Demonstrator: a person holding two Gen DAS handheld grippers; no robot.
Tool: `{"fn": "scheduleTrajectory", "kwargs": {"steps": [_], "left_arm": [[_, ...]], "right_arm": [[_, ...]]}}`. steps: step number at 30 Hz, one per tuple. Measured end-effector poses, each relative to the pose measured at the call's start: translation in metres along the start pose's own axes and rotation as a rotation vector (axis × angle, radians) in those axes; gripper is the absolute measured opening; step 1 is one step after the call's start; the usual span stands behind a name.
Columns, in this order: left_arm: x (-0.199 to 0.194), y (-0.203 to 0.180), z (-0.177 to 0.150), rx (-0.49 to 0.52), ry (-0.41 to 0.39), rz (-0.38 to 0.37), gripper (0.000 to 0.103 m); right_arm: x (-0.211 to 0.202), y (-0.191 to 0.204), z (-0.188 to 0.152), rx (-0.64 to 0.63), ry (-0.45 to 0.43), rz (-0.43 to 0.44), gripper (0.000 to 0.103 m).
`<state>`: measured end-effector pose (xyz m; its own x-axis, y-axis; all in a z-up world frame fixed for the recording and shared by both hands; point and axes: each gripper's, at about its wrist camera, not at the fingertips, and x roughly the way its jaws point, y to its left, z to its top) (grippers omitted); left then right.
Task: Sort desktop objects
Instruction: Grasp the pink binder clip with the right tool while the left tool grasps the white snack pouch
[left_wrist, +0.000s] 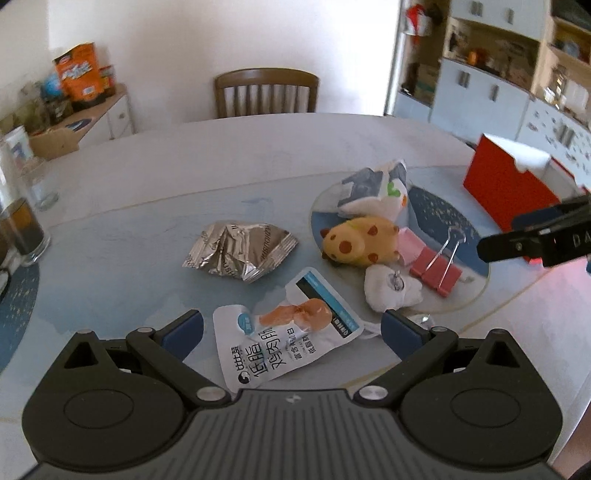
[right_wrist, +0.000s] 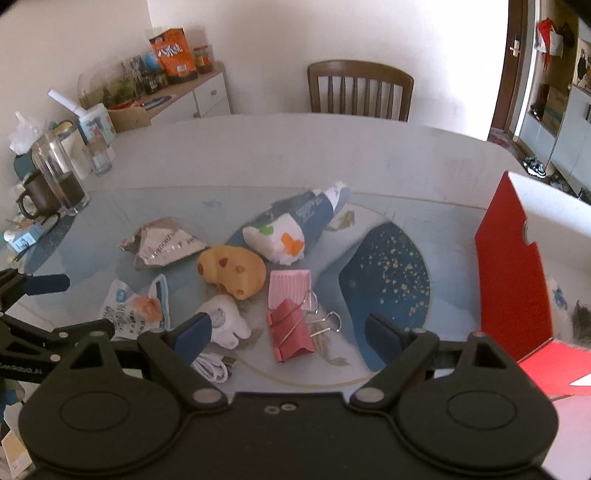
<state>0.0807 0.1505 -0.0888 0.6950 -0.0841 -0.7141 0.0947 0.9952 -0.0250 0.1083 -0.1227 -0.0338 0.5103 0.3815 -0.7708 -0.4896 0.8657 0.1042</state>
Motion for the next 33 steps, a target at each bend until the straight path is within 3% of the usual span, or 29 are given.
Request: {"fn": "scheduleTrajectory", "kwargs": {"steps": [17, 28, 33], "left_arm": [[0.055, -0.003, -0.006, 0.327, 0.024, -0.116, 0.103], [0.076, 0.009, -0.003, 0.301, 0.058, -0.137, 0.103], [0.079, 0.017, -0.004, 0.243, 0.066, -0.163, 0.102]], "right_arm": [[0.052, -0.009, -0.007, -0.006, 0.106, -0.046, 0.088], [0.072, -0.006, -0.006, -0.026, 0.133, -0.048, 0.082], [0.079, -0.007, -0.007, -0.020, 0.154, -0.047, 0.073]]}}
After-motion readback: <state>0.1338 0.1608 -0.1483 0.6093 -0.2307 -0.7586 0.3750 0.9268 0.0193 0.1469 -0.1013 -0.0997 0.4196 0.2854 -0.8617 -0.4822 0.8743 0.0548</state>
